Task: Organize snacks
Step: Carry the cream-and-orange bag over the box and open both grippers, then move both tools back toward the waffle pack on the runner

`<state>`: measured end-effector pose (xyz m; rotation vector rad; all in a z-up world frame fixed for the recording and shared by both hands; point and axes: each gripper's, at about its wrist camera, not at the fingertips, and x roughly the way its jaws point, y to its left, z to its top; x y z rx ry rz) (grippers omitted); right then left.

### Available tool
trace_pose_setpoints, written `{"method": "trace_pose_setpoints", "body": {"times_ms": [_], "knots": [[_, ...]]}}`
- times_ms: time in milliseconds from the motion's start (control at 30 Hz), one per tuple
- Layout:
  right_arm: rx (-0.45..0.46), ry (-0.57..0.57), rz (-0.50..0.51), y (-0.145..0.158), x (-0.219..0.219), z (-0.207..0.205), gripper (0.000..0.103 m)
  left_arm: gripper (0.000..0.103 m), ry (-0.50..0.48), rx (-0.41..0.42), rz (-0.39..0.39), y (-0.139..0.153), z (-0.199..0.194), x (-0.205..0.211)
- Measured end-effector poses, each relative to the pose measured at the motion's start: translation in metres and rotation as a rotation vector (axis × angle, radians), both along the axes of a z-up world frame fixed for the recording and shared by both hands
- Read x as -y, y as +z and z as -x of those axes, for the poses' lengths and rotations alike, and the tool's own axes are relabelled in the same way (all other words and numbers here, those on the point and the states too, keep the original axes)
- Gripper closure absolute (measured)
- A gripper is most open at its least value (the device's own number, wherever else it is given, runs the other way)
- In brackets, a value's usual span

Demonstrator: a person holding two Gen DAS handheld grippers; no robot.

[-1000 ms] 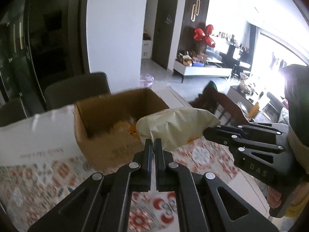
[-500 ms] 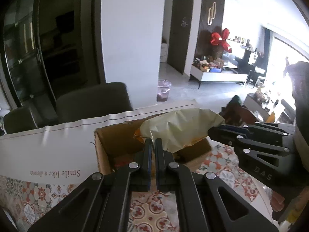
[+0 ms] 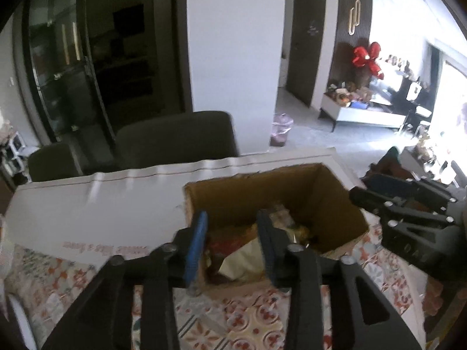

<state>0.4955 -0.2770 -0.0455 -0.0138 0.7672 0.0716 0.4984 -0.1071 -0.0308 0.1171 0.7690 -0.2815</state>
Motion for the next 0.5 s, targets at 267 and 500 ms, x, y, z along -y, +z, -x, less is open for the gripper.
{"method": "trace_pose_setpoints", "body": {"times_ms": [267, 500], "knots": [[0.001, 0.025, -0.04, 0.015, -0.021, 0.042, 0.047, 0.047, 0.036, -0.026, -0.025, 0.019, 0.056, -0.031], [0.05, 0.095, -0.003, 0.03, -0.064, 0.094, 0.041, 0.034, 0.067, -0.004, -0.089, 0.03, 0.119, -0.072]]}}
